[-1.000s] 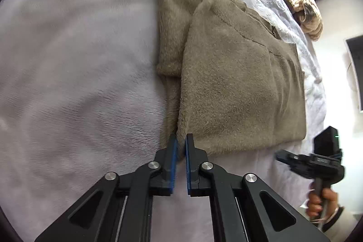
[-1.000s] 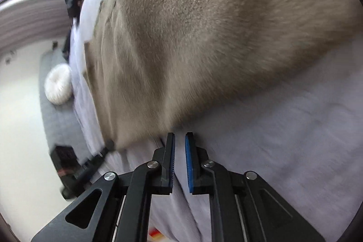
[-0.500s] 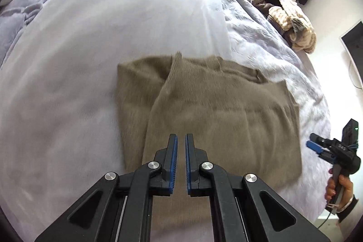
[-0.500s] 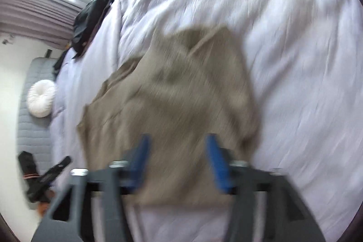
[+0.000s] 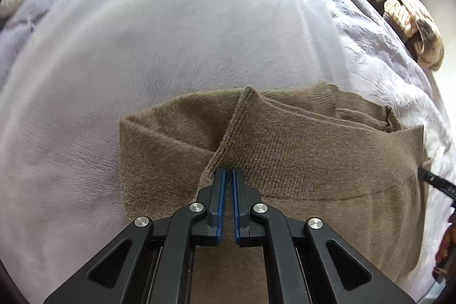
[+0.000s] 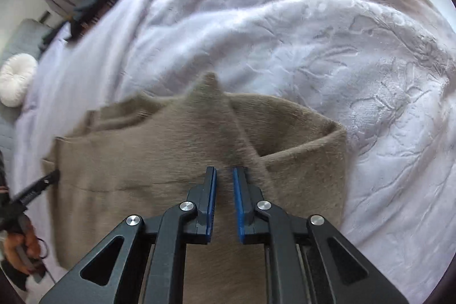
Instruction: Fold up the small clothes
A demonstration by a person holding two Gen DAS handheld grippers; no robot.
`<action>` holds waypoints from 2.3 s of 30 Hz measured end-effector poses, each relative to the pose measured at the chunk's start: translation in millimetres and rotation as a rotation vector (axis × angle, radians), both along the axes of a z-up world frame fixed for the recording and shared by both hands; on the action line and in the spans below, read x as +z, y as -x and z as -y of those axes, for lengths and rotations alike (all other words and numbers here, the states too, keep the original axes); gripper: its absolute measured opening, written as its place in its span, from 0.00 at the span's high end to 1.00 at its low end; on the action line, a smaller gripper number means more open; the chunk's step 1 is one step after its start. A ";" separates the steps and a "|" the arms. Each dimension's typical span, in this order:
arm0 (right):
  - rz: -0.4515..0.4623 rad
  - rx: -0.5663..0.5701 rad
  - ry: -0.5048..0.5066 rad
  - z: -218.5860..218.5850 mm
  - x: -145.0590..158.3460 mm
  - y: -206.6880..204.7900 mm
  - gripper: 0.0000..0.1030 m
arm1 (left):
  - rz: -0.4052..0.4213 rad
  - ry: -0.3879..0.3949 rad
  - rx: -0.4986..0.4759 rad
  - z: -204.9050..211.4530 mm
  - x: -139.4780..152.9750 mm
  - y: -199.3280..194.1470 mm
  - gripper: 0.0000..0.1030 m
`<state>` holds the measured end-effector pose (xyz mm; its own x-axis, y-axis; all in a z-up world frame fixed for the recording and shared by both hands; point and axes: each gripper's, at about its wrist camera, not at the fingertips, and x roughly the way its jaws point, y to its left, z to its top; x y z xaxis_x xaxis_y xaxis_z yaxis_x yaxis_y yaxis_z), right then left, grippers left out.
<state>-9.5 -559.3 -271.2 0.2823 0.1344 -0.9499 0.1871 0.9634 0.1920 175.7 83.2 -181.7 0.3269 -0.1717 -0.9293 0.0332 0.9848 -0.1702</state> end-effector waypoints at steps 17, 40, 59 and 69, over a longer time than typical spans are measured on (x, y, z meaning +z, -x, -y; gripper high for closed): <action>-0.050 -0.073 -0.146 15.6 26.9 138.7 0.94 | -0.070 0.012 -0.114 -19.3 31.1 102.4 0.94; -0.153 -0.118 -0.190 -34.6 36.4 206.3 0.93 | -0.180 0.008 -0.048 -36.0 25.1 190.8 0.94; -0.209 0.025 -0.274 -156.9 35.2 217.8 0.93 | -0.101 -0.023 -0.022 -62.7 33.2 215.9 0.01; -0.206 0.060 -0.335 -198.2 28.2 208.3 0.35 | -0.173 0.006 0.022 -91.4 23.1 195.8 0.01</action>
